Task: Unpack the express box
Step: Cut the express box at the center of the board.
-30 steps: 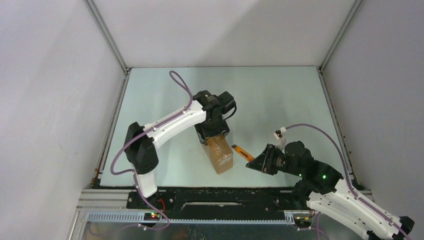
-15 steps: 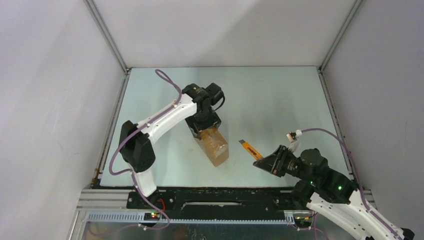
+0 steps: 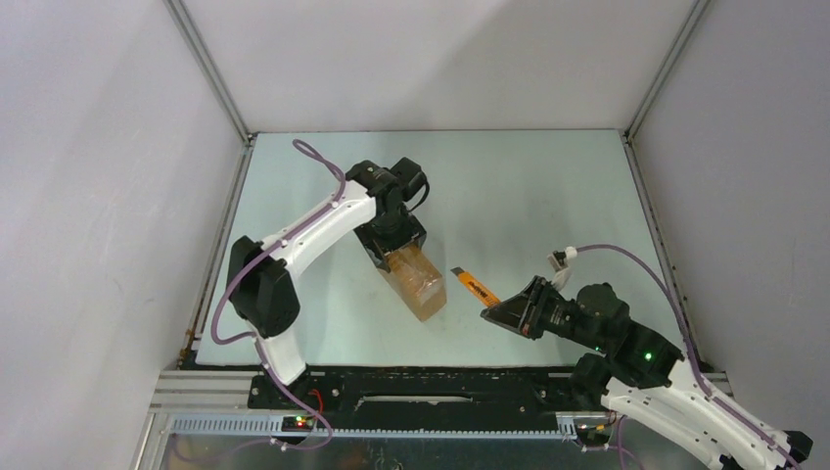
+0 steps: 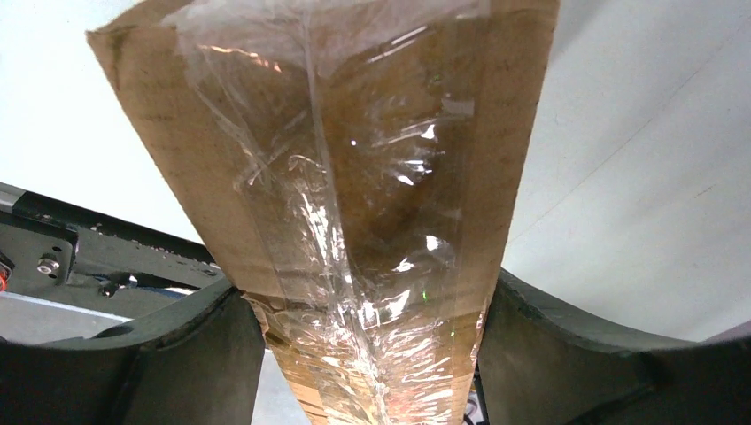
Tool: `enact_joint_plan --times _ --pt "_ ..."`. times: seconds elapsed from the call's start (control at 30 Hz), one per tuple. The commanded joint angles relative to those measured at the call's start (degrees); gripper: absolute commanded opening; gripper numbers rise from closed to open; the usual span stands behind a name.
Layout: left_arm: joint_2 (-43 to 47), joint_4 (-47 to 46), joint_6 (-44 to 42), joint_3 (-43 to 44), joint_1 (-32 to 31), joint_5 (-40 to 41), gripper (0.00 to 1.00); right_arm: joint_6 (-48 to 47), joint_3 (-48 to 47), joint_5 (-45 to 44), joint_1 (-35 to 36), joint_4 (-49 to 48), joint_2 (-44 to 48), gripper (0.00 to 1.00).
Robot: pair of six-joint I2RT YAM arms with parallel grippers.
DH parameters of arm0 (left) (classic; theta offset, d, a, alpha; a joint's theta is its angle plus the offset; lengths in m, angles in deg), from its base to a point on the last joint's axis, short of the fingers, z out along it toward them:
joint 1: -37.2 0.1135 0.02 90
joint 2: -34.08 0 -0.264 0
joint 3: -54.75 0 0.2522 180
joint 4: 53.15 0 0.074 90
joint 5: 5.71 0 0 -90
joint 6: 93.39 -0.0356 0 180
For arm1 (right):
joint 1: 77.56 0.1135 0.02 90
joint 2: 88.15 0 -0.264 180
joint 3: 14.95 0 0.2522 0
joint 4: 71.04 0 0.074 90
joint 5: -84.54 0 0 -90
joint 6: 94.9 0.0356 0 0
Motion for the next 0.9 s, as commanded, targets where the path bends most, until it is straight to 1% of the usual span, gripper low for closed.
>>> enact_joint_plan --times 0.0,0.37,0.87 --pt "2.09 -4.76 1.14 -2.16 1.39 -6.12 0.64 1.71 1.29 -0.96 1.76 -7.67 -3.05 0.0" --pt "2.75 -5.1 1.16 -1.83 3.1 -9.18 0.63 1.57 2.93 -2.18 2.82 -11.01 -5.37 0.0" --pt "3.63 -5.14 1.8 -2.44 4.07 -10.64 0.62 2.82 3.8 -6.23 4.27 -7.33 -3.58 0.0"
